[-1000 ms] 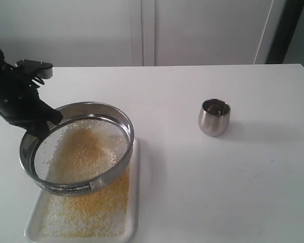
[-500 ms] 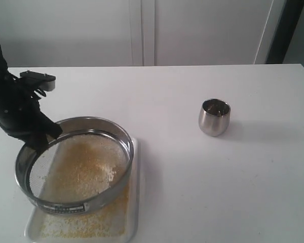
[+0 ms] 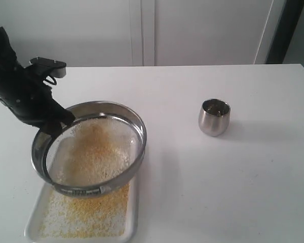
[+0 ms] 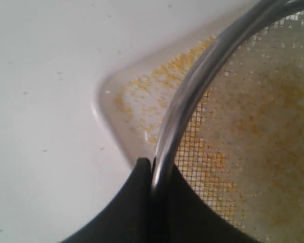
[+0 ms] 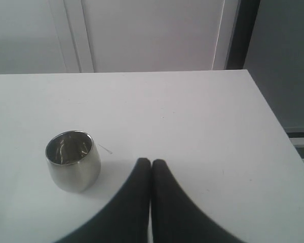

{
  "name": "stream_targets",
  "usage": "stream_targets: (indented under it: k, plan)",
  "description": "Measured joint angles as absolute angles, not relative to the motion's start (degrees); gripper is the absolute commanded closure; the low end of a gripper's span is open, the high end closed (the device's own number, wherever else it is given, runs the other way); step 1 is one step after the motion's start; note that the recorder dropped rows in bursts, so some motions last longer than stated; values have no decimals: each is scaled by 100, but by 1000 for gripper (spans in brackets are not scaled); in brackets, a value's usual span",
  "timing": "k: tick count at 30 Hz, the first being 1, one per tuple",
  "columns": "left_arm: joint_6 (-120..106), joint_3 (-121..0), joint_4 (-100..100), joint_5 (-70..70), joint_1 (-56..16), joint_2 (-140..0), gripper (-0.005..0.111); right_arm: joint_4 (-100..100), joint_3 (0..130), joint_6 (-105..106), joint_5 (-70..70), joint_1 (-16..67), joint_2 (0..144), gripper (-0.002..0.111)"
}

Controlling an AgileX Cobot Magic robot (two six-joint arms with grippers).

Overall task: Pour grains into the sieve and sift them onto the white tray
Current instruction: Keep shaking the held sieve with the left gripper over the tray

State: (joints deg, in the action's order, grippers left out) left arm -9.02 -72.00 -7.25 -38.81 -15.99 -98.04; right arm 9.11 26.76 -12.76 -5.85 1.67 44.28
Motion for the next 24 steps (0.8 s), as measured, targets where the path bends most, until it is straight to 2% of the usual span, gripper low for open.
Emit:
stream_targets:
  k: [3, 5, 8, 13, 18, 24]
  plan:
    - [-873, -7432, -672, -4224, -1395, -9970, 107, 911, 2676, -1276, -585, 167, 4428, 108]
    - [-976, -7170, -610, -4304, -1410, -9867, 107, 911, 2676, -1276, -585, 167, 4428, 108]
    - [-1085, -6754, -635, -4045, -1498, -9621, 107, 911, 2676, -1276, -585, 167, 4428, 108]
    - [-1155, -7040, -832, -4228, -1353, -9821, 107, 911, 2676, -1286, -585, 167, 4428, 108]
    - [-1506, -6543, -1151, -3944, -1389, -9538, 107, 911, 2676, -1285, -585, 167, 4428, 108]
    - [-1506, -6978, -1193, -4224, -1145, -9808, 107, 911, 2676, -1285, -585, 167, 4428, 108]
